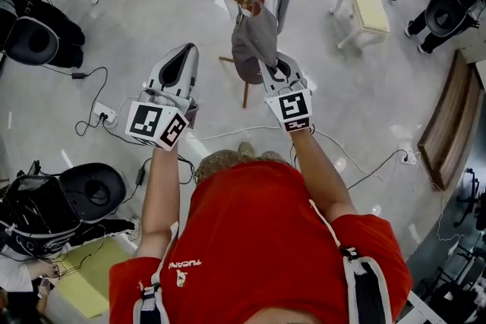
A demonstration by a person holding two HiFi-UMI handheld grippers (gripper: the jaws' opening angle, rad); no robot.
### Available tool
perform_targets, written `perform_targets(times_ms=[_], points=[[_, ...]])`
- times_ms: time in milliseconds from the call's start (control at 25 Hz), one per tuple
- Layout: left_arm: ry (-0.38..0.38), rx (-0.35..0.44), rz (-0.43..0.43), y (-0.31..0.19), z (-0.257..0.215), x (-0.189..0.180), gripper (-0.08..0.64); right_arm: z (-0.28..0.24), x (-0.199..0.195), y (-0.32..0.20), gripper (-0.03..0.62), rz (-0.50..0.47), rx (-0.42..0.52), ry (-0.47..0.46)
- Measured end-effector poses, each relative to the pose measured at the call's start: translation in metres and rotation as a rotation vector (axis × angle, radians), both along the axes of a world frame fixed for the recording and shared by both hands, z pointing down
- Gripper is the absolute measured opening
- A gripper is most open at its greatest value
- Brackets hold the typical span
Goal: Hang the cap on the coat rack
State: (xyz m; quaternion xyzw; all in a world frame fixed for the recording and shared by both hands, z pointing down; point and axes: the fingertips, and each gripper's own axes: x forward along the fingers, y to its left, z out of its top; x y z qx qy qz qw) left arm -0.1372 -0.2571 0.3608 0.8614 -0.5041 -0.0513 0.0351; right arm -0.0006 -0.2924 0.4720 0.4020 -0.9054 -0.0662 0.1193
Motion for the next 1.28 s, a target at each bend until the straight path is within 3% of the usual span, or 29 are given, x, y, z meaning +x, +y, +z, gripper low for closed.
perform_targets(times_ms=[560, 1000, 1280], points=[[-0.02, -0.057, 0.111, -0.061, 0.006, 0.003, 0.008, 0.057, 0.004, -0.048, 0.04, 0.138, -0.076, 0.054], [-0.009, -0.1, 0.16, -0.079, 0.016, 0.008, 0.008, 0.087, 0.01, -0.058, 0.043, 0.2, -0.123, 0.105], [-0.009, -0.113, 0.16, -0.076, 0.021, 0.016, 0.008, 0.096, 0.012, -0.054, 0.199, 0.143, -0.183, 0.073]])
